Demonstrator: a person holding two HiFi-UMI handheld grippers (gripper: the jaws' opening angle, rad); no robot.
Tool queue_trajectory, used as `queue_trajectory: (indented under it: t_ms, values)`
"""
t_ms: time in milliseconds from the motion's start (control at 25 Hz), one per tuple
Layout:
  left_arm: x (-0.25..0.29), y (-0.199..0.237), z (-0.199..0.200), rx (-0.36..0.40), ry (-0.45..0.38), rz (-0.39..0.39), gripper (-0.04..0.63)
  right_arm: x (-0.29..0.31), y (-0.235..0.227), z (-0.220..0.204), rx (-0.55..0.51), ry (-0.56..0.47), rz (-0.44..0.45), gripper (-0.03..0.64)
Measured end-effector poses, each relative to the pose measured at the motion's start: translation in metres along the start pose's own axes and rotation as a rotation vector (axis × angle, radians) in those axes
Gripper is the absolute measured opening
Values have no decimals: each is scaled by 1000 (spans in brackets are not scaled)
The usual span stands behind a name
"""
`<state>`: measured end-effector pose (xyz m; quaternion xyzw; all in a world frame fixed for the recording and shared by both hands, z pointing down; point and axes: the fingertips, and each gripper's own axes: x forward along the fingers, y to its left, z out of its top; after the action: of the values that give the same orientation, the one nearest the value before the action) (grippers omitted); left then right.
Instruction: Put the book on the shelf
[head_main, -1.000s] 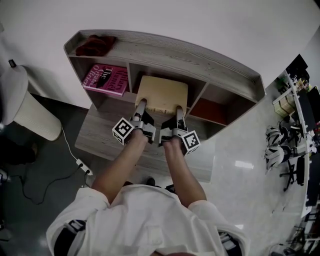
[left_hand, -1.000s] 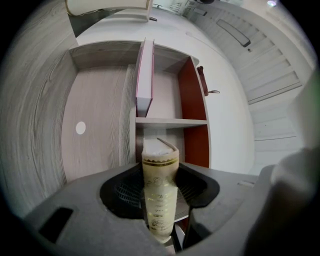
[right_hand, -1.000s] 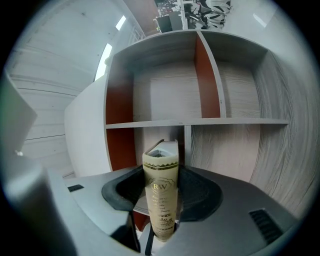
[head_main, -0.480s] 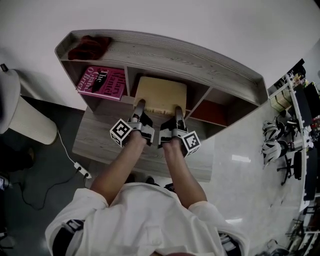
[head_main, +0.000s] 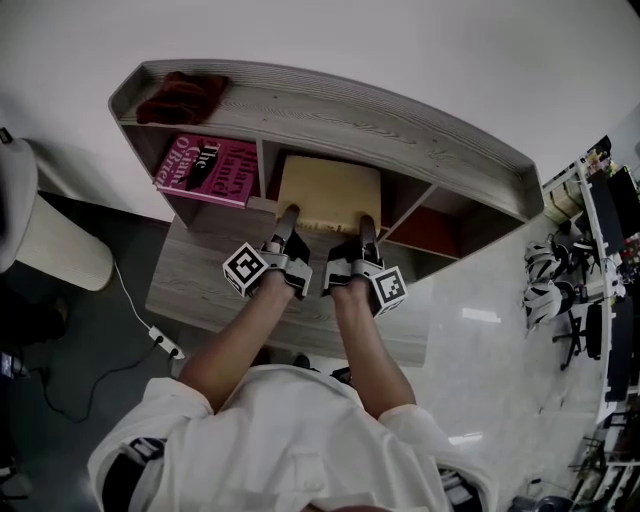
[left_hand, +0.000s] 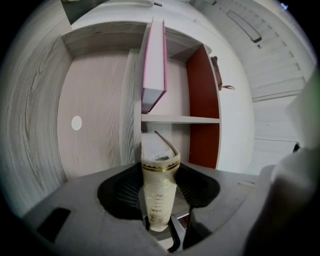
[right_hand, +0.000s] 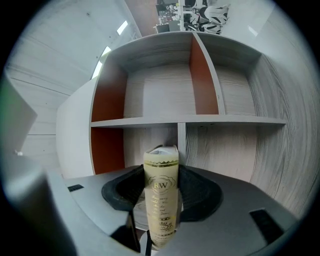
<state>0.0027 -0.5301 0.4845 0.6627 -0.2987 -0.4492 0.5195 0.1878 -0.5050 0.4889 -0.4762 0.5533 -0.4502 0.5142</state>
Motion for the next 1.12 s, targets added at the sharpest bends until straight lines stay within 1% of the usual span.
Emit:
queue_trajectory:
  t_ms: [120, 200, 360, 600, 720, 880, 1120]
  values:
    - [-3, -3, -3, -12, 9, -14, 207, 3, 0, 2, 12, -17, 8, 199]
    - [-6, -1, -3, -15, 13, -7, 207, 4, -1, 3, 17, -24, 12, 199]
    - [-7, -10, -4, -31, 15, -32, 207, 4, 0, 3, 18, -33, 6, 199]
    - [-25, -16, -9, -50, 16, -26, 207, 4, 0, 5, 26, -43, 19, 199]
    - [-34, -14, -8, -48, 18, -14, 207, 3, 0, 4, 29, -46, 13, 199]
    - [-30, -10, -3, -34, 22, 4, 206, 3, 0, 3, 34, -43, 19, 201]
    - [-15, -5, 8, -33, 22, 36, 204, 2, -1, 9, 50, 7, 35, 201]
